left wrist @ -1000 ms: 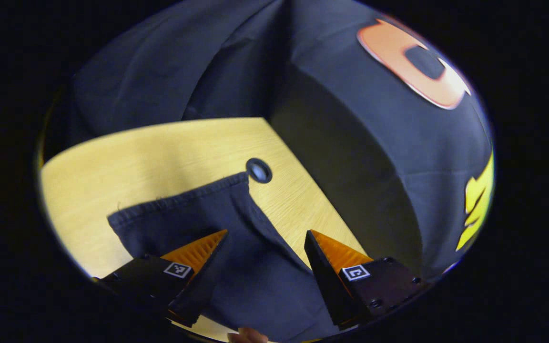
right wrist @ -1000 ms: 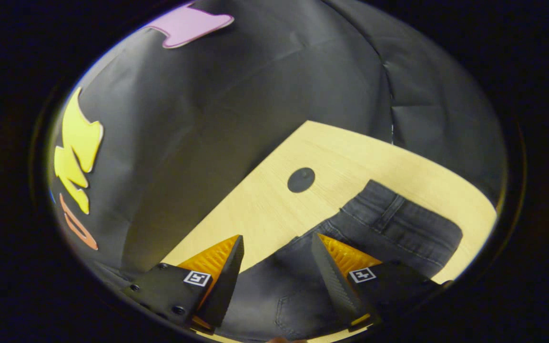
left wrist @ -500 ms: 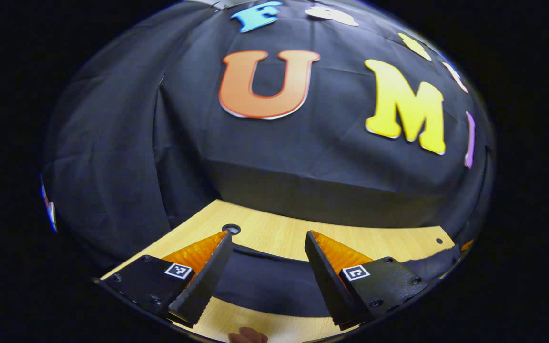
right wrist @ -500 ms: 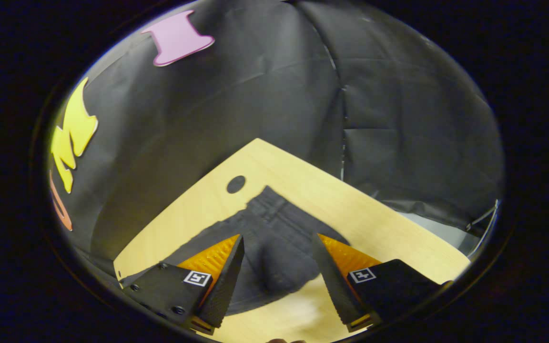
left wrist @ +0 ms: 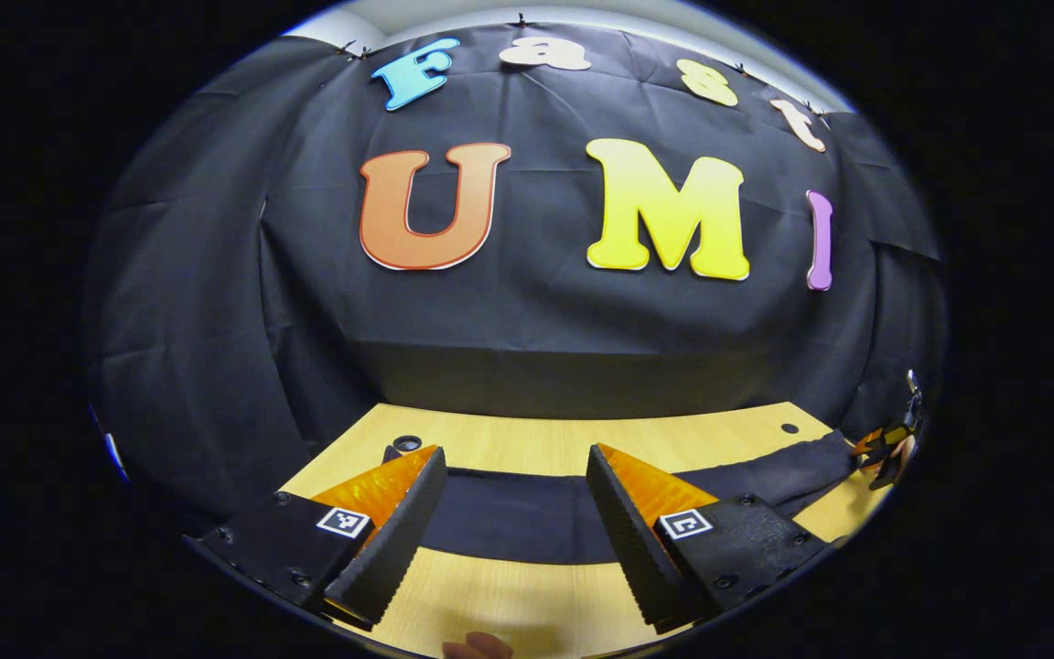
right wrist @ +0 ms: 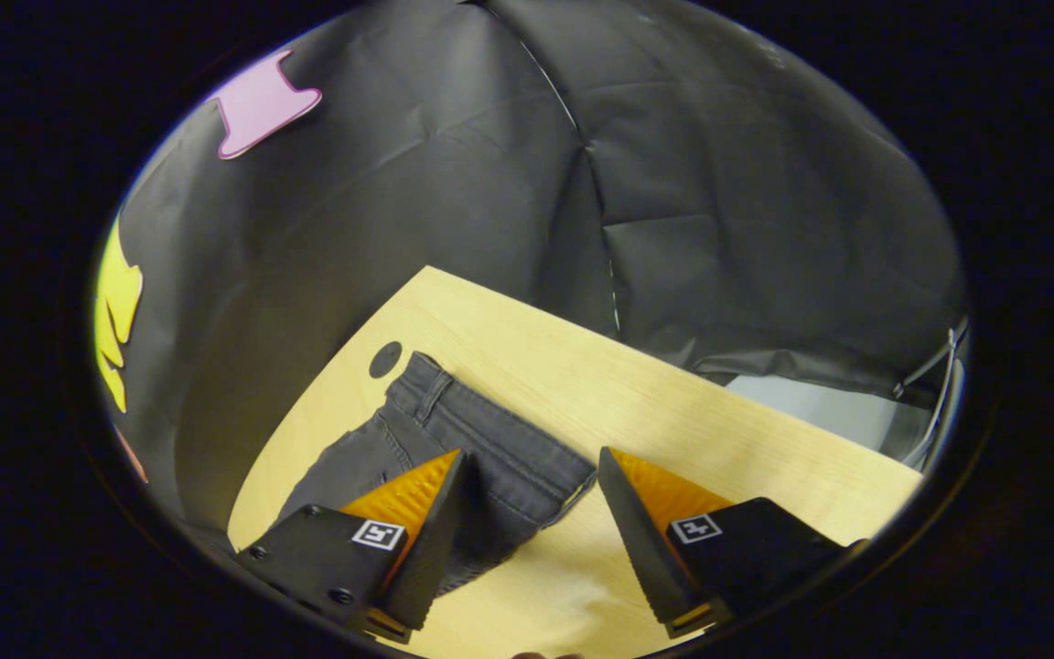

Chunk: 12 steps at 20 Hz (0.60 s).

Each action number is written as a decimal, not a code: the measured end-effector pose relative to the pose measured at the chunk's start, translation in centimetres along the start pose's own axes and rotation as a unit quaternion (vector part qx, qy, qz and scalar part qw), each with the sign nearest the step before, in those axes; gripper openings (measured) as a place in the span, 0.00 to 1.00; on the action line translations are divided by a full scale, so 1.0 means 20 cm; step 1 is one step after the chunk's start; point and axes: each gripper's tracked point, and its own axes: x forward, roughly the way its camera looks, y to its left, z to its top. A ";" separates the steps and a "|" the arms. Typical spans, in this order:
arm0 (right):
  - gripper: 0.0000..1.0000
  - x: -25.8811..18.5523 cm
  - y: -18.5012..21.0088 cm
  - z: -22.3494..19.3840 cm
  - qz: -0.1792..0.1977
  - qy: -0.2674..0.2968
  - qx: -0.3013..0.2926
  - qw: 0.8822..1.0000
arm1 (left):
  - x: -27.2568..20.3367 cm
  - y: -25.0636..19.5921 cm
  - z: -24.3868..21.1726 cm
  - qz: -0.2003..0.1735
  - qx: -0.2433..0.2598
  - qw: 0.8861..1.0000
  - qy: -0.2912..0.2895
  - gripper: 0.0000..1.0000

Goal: Grasp the waist and the cuffs of the jeans and fold them to make the two legs overlap; first hold the waist and fold one-third of the jeans toward the cuffs, then hold the cuffs and fold the remaining one-third in the same direction to finish folding.

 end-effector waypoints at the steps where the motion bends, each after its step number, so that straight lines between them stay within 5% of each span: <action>1: 0.90 0.00 0.00 -0.01 0.001 0.003 -0.003 1.000 | -0.02 -0.01 0.01 -0.002 -0.003 1.000 -0.001 0.99; 5: 0.84 -0.01 0.01 0.00 0.002 0.005 -0.021 1.000 | -0.04 -0.03 -0.01 -0.009 -0.011 1.000 0.006 0.99; 8: 0.48 0.00 0.06 -0.01 0.018 0.005 -0.030 0.999 | -0.05 -0.03 -0.03 -0.007 -0.016 1.000 0.016 0.99; 9: 0.52 0.02 0.07 -0.01 0.021 0.002 -0.036 0.999 | -0.06 -0.02 -0.04 -0.004 -0.018 1.000 0.018 0.99; 10: 0.34 0.02 0.08 -0.01 0.026 0.003 -0.047 0.999 | -0.07 -0.01 -0.05 -0.001 -0.021 1.000 0.018 0.99; 11: 0.39 0.01 0.07 0.03 0.017 -0.018 -0.060 0.998 | -0.08 0.00 -0.06 0.001 -0.023 1.000 0.019 0.99; 12: 0.17 0.02 0.08 0.00 0.007 -0.009 -0.080 0.997 | -0.11 0.02 -0.06 0.003 -0.024 1.000 0.018 0.99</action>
